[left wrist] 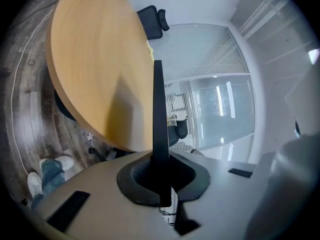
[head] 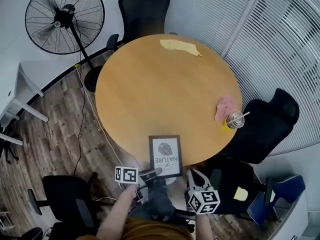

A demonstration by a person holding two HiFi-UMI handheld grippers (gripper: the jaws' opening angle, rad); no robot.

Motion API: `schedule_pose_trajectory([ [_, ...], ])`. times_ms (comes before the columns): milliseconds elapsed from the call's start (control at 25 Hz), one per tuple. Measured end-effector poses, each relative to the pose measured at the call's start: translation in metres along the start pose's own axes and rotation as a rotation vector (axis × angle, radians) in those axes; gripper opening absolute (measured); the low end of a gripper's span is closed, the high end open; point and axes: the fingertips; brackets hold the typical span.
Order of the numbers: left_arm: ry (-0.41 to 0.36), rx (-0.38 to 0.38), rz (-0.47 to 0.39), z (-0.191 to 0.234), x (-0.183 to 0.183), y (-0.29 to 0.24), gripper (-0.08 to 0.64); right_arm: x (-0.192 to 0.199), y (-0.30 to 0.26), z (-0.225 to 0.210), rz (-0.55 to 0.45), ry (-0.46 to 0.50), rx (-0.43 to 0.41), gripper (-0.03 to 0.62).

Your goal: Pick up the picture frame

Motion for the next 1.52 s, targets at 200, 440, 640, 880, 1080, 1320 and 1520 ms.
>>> schedule_pose_trajectory([
  [200,-0.034,0.04,-0.008,-0.026,0.001,0.009,0.037,-0.014,0.014,0.015,-0.048,0.016,0.001,0.012],
  [440,-0.061,0.107,-0.02,-0.063,0.006,0.015,0.037,-0.032,0.041,0.032,-0.154,0.032,0.019,0.012],
  [640,-0.092,0.153,-0.014,-0.09,0.014,0.02,0.037,-0.034,0.058,0.039,-0.192,0.038,0.041,0.012],
  [880,-0.133,0.185,-0.014,-0.115,0.026,0.033,0.037,-0.036,0.074,0.05,-0.236,0.04,0.054,0.012],
  [1080,-0.156,0.205,-0.023,-0.129,0.031,0.045,0.037,-0.044,0.085,0.062,-0.288,0.015,0.041,0.012],
  [1320,-0.16,0.236,-0.041,-0.141,0.033,0.056,0.037,-0.041,0.095,0.066,-0.292,0.067,0.093,0.012],
  [1520,-0.151,0.255,-0.05,-0.148,0.033,0.063,0.037,-0.037,0.094,0.068,-0.28,0.086,0.123,0.012],
])
Point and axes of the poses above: the fingertips, and each gripper's own axes: y backward along the fingers, z to its left, x out of its underside, and after that the axes turned 5 degrees about x, right-handed
